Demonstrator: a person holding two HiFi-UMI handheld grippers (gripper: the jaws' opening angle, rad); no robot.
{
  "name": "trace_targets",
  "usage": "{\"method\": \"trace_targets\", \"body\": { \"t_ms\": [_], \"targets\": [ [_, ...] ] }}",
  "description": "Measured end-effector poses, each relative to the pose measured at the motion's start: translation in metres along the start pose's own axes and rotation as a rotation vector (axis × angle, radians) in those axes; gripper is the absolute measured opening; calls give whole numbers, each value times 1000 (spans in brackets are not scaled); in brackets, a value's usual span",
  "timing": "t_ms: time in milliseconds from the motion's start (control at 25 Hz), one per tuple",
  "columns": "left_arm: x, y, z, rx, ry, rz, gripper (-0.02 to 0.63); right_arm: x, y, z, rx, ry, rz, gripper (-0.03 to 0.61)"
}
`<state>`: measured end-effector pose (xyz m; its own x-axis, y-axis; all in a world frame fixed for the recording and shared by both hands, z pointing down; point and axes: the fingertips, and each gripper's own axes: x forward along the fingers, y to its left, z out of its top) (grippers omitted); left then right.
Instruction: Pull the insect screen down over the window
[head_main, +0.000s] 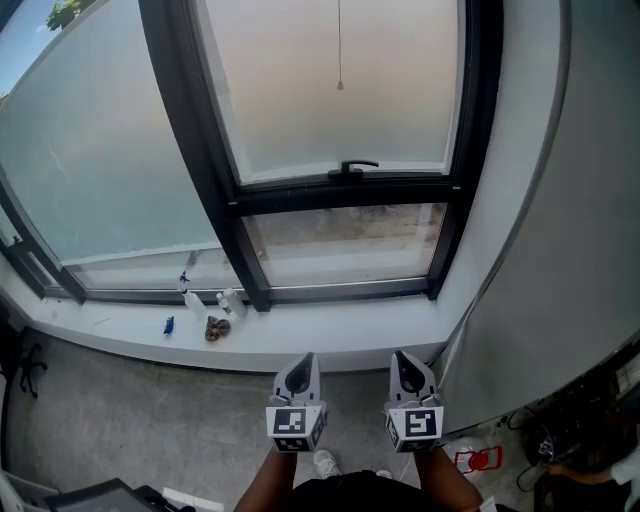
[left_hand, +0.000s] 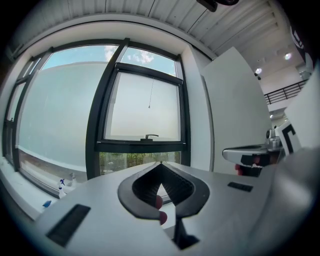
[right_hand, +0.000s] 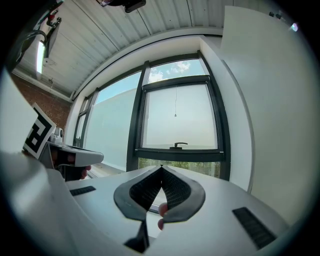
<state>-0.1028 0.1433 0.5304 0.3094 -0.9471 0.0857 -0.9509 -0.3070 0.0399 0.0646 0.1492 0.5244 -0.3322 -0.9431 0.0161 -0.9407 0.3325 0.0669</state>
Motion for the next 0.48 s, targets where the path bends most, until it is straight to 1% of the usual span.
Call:
{"method": "trace_targets", "body": {
  "t_ms": [120,240,320,480],
  "targets": [
    [9,5,3,-11,3,-16,2,11,3,1,-8,1,-11,2],
    [16,20,-1,31,-2,-39,2,22,11,2,-12,1,-24,2],
    [20,29,-4,37,-10,-55,2,30,16,2,-13,-1,-32,2],
    [28,39,2,-5,-4,-83,2,43,22,3,-11,-3,-59,2]
  ]
}}
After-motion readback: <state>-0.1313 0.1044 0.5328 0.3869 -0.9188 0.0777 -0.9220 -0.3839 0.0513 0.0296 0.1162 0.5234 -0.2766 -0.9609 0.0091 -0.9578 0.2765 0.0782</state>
